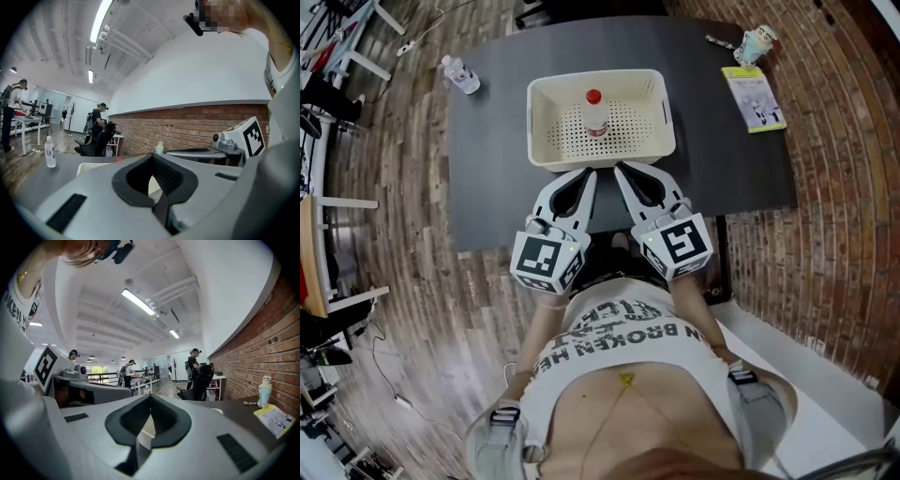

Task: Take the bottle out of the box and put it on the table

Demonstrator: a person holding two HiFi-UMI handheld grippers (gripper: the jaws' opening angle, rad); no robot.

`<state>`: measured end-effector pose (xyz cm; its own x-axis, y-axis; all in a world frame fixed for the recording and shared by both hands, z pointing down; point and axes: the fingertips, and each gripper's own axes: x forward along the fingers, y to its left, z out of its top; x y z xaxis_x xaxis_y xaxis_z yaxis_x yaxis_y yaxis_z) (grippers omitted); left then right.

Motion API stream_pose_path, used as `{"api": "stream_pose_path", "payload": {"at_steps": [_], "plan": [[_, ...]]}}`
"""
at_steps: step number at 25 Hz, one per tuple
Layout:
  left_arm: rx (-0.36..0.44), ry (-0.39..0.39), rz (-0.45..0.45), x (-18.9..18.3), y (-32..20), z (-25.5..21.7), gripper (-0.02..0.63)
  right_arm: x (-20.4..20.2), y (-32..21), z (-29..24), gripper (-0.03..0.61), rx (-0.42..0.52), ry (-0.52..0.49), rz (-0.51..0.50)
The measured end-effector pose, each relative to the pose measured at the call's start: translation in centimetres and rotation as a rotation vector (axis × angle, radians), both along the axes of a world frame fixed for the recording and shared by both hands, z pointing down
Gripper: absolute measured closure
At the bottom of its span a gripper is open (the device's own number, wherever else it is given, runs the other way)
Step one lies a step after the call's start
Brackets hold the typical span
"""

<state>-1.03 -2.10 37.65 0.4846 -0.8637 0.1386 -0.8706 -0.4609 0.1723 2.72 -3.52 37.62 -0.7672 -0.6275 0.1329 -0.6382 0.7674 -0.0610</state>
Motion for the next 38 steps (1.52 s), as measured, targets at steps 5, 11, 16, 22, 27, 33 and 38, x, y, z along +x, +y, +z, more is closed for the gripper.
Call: {"api": "stream_pose_path", "payload": {"at_steps": [5,11,16,22,27,33,38], "plan": [[0.003,0.006,0.031,-1.9,-1.2,-0.1,0.607,-2.1,-1.1,-0.2,0.571,0.004,0.008,0.019],[-0.005,0.011,0.056,-4.4,-2.3,0.3,0.607,-5.0,-2.1,0.1,0.57,0.0,0.019,0.032],[-0.001,0.011,0.086,-6.7,-3.4,0.4,0.607,-7.3,-3.2,0.3,0.571,0.004,0.025,0.062],[-0.008,0.01,0.124,-9.1,-4.3,1.0,0.607,-9.3,-4.3,0.7,0.571,0.004,0.029,0.129],[-0.004,0.021,0.141,-9.5,-4.7,1.2,0.607,-8.9,-4.5,1.1,0.569,-0.004,0.041,0.173],[-0.004,0.021,0.11,-8.9,-5.5,1.1,0.607,-7.7,-5.5,1.1,0.57,-0.003,0.046,0.164],[-0.006,0.018,0.081,-7.2,-6.6,0.7,0.607,-6.3,-6.7,0.2,0.569,0.008,0.044,0.127]]}}
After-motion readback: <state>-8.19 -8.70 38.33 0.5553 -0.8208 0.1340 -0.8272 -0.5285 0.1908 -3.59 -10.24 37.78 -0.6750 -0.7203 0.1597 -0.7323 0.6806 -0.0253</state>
